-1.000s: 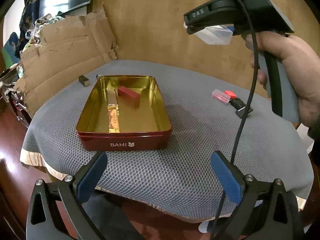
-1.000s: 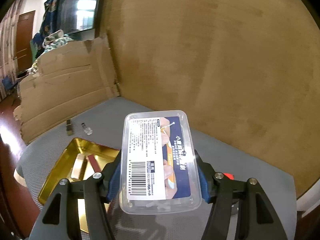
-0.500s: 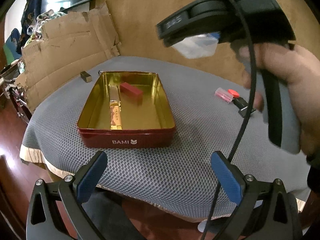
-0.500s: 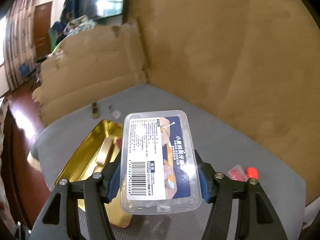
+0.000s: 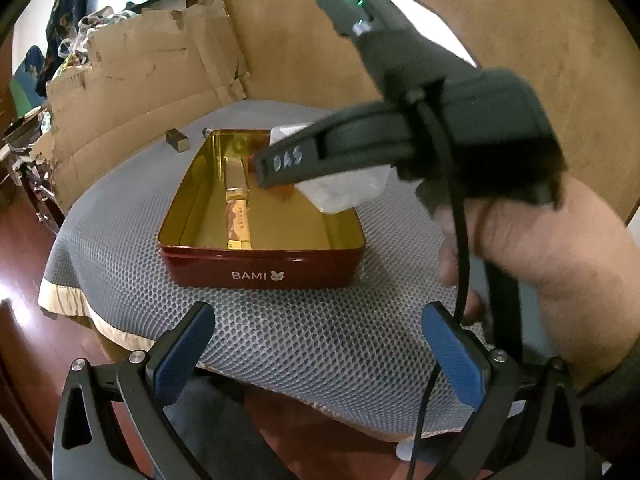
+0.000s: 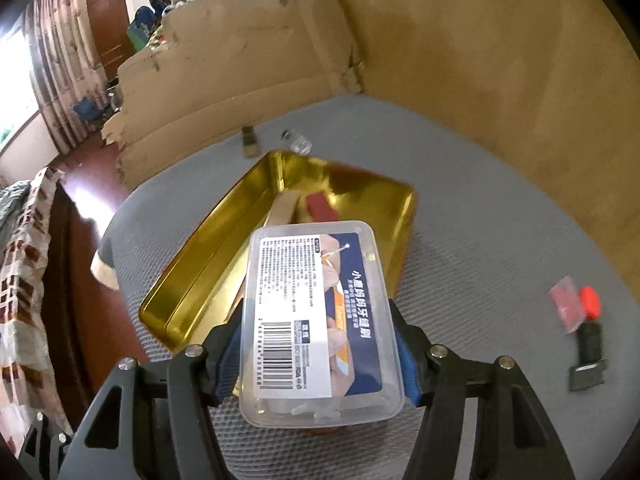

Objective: Organize rigid objects
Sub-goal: 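Carry the clear plastic box over the tin box and lower it, then open the right gripper and release the plastic box, then move the left gripper toward the red-lidded clear case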

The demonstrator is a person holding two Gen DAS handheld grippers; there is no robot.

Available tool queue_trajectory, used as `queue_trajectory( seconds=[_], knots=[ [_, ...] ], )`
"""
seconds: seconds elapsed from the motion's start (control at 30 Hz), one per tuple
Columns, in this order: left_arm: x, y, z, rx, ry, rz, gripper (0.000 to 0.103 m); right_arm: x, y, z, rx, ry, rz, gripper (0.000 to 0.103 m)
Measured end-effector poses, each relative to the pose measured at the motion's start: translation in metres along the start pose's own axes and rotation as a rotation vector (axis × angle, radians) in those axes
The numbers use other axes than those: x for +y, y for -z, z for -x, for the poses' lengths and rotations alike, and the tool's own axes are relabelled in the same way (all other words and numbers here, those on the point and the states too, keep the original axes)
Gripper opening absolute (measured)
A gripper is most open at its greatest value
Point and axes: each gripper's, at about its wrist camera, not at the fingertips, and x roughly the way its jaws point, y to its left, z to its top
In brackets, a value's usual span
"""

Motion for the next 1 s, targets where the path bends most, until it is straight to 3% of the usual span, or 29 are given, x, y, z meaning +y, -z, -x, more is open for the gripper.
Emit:
queue_trajectory(
  seconds=[0.27, 0.4, 0.57, 0.7, 0.83, 1.0],
  knots=[
    [0.002, 0.002, -0.005, 0.026, -0.017, 0.004, 0.102, 0.003, 0.003, -0.016, 0.028, -0.019, 0.01, 0.065],
    [0.004, 0.003, -0.008, 0.037, -0.024, 0.011, 0.102, 0.006, 0.0, -0.021, 0.046, 0.012, 0.035, 0.077],
    [0.002, 0.004, -0.009, 0.04, -0.022, -0.003, 0.102, -0.009, 0.001, 0.012, -0.078, 0.045, 0.014, 0.077],
    [-0.002, 0.005, -0.007, 0.025, -0.011, -0.021, 0.102, -0.05, 0.016, 0.045, -0.154, 0.108, -0.081, 0.077],
    [-0.012, 0.007, -0.002, 0.002, 0.006, -0.059, 0.102, -0.106, 0.053, 0.077, -0.201, 0.205, -0.201, 0.077],
    [-0.026, 0.01, 0.005, -0.042, 0.025, -0.114, 0.102, -0.186, 0.136, 0.103, -0.135, 0.333, -0.409, 0.077]
  ],
)
